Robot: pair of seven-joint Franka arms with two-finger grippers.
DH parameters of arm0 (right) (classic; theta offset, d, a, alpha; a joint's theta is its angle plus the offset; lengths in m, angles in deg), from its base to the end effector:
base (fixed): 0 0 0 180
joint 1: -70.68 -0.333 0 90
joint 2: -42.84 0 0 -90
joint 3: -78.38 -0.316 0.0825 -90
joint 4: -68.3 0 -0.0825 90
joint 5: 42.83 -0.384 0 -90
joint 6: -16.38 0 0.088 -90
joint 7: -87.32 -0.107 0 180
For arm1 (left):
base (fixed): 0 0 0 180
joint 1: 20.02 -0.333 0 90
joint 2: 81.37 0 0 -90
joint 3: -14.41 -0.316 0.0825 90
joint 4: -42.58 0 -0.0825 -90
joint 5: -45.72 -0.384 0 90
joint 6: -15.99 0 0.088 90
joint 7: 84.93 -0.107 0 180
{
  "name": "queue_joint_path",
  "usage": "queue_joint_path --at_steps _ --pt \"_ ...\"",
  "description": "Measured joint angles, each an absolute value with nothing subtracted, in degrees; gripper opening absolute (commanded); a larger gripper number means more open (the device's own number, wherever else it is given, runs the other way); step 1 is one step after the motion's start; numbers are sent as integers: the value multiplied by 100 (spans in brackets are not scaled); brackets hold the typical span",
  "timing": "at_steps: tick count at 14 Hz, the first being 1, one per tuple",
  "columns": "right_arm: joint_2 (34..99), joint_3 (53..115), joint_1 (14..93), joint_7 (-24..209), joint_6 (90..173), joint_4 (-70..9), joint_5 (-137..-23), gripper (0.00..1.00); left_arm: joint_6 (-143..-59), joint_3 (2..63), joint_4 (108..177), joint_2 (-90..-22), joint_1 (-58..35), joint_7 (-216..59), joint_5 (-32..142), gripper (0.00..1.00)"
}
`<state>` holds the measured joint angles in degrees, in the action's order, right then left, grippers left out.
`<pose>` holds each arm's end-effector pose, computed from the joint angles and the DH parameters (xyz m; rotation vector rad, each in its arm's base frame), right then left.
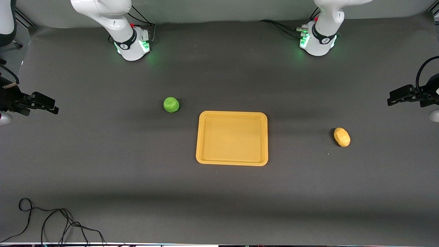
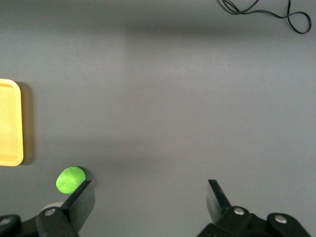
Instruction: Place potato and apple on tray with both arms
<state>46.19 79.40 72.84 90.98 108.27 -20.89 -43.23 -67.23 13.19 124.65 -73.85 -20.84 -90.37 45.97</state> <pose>0.5741 -0.0309 0.6011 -3.1349 -0.0127 0.0172 0.5818 0.0194 0.6046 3.1266 -0.0933 -0.1735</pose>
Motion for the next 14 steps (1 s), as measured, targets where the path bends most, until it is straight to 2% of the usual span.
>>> queue_joint_path --at_steps 2,4,9,13,14 --pt "4619 7940 7284 9098 10827 -2089 -4323 100 -6781 842 12466 -7384 -1597 -9037 4599 100" --pt "4619 7940 7284 9098 10827 -2089 -4323 100 -7073 615 12472 -7382 -1349 -9037 4604 100" --pt "4619 7940 7285 9098 10827 -2089 -4323 100 -7240 585 12672 -7366 -1286 -9020 4607 100" --pt "4620 7940 7284 9098 10825 -2090 -4323 100 -8008 563 13401 -7165 -1287 -9029 4613 99" --pt "4621 7940 7284 9098 10824 -2090 -4323 100 -8145 548 13523 -7040 -1293 -9080 4660 96"
